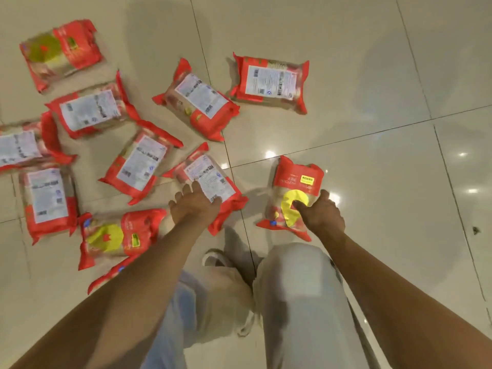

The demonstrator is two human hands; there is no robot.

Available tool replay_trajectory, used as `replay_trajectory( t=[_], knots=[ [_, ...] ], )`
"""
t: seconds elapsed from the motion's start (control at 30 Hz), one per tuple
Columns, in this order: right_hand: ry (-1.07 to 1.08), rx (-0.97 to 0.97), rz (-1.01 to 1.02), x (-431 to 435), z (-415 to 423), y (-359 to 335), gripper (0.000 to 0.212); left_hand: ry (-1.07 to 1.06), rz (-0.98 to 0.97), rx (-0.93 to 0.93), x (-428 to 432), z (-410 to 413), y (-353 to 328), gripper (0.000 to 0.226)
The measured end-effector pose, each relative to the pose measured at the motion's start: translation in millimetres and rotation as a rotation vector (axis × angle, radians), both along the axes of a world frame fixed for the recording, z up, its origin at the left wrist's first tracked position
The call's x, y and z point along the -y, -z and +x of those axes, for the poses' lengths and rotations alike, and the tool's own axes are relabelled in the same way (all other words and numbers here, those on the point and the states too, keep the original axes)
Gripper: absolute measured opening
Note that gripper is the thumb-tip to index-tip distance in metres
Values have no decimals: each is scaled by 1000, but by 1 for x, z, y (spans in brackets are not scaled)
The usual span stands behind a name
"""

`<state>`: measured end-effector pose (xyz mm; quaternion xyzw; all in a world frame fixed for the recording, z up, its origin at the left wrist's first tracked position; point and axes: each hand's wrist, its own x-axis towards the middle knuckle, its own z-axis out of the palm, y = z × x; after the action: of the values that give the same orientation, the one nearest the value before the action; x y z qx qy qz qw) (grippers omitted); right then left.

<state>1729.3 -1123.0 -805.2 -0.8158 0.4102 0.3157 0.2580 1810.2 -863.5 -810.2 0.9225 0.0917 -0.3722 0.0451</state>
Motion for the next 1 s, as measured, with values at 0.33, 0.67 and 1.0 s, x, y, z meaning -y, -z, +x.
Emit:
replay_trajectory(
  t=[0.33,0.67,1.0],
  knots=[
    [420,124,225,44,19,181,87,-1033,-359,-14,-40,42,194,94],
    [446,252,284,30,36,147,77,-1036,-535,141,-36,41,189,122],
    [137,545,269,-25,97,-212,81,-816,-687,530,-25,41,-209,78]
  ],
)
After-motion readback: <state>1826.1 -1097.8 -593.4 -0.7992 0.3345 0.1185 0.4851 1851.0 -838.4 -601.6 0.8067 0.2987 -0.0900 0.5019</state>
